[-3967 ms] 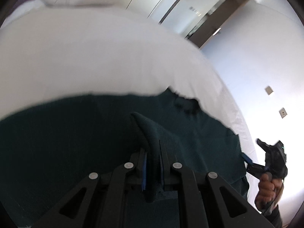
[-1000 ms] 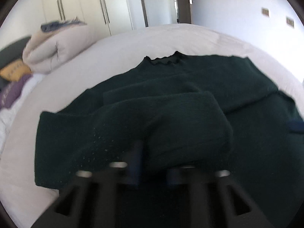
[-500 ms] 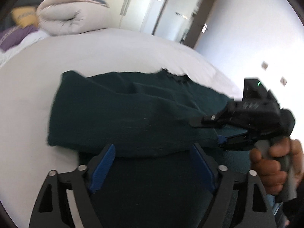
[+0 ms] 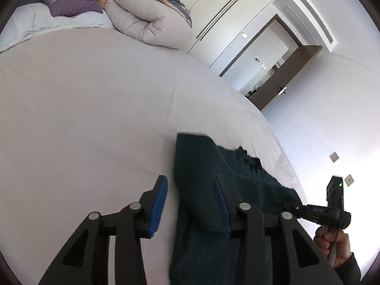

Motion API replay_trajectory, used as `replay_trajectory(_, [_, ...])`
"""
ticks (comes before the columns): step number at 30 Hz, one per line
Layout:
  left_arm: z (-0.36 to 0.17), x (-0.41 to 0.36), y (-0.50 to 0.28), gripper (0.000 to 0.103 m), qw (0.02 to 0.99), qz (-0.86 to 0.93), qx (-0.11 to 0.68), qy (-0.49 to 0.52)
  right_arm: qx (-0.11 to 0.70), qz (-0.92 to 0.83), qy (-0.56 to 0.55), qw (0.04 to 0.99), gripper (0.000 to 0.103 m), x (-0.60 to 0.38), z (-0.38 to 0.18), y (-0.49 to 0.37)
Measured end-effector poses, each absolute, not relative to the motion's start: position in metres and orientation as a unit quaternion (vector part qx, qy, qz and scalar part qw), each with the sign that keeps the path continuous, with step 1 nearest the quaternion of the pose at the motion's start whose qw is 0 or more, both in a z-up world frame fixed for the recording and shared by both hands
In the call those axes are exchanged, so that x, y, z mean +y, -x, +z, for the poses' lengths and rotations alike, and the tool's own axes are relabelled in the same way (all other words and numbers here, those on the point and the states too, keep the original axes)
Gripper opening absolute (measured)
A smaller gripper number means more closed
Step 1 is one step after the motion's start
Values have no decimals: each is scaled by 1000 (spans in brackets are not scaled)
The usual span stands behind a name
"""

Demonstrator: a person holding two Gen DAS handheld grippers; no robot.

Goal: Fold small clothes

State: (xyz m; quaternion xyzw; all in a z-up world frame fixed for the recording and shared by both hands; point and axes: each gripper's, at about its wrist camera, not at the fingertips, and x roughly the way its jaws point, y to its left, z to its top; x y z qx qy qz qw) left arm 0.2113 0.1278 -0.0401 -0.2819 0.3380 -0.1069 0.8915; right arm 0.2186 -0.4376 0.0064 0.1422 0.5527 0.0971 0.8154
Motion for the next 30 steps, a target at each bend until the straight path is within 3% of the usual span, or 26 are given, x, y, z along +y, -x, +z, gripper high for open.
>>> replay_trajectory(3, [-34, 122, -226, 38, 895, -108, 346, 261, 562, 72, -152, 810, 8, -467, -5, -228])
replay_trajectory(5, [-31, 113, -237, 27, 895, -114, 354, 246, 566, 59, -151, 808, 8, -482, -13, -232])
replay_trajectory(7, [-30, 105, -245, 25, 895, -118, 362, 232, 565, 50, -156, 808, 8, -491, -19, -233])
replay_trajectory(14, [-35, 73, -271, 25, 884, -141, 401, 194, 565, 47, -155, 809, 8, -504, -34, -239])
replay_trajectory(23, [-84, 28, -307, 24, 867, -124, 467, 123, 563, 62, -150, 811, 8, -502, -35, -242])
replay_trajectory(30, [-94, 36, -298, 20, 876, -130, 449, 118, 546, 87, -205, 807, 9, -518, -47, -237])
